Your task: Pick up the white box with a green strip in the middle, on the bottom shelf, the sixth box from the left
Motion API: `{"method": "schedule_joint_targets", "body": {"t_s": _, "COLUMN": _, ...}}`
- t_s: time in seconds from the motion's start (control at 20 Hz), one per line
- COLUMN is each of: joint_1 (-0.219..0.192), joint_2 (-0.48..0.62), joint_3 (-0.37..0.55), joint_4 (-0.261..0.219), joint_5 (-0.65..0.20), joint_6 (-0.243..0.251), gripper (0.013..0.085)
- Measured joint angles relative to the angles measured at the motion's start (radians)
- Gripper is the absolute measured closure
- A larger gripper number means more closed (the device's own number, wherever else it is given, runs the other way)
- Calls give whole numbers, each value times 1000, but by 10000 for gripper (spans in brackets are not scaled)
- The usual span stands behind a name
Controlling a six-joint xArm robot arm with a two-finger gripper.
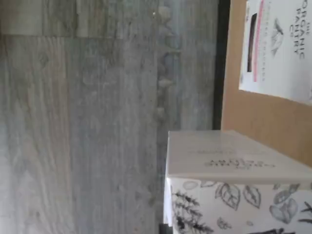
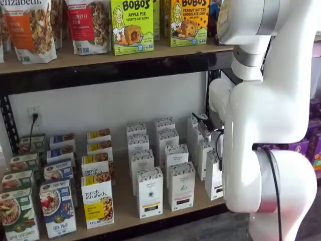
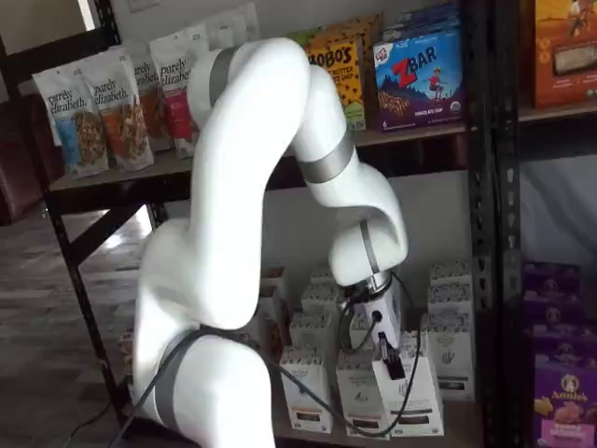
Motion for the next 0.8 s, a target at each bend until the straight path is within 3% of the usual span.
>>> {"method": "schedule_joint_targets", "body": {"t_s": 0.15, "joint_1": 9, "joint_2": -80, "joint_3": 65, "joint_4": -10, "joint_5": 39, "joint_6": 14, "gripper": 490}}
{"method": "schedule_joint_targets", "body": {"t_s": 0.5, "joint_1": 49, "joint_2": -229, "joint_3": 149, "joint_4": 155, "joint_5": 169, "joint_6": -106, "gripper": 490}}
{"method": "schedule_joint_targets", "body": {"t_s": 0.8, "joint_1": 81, "joint_2": -325, "joint_3": 187, "joint_4": 236, "joint_5": 266, "joint_6": -154, "gripper": 490}}
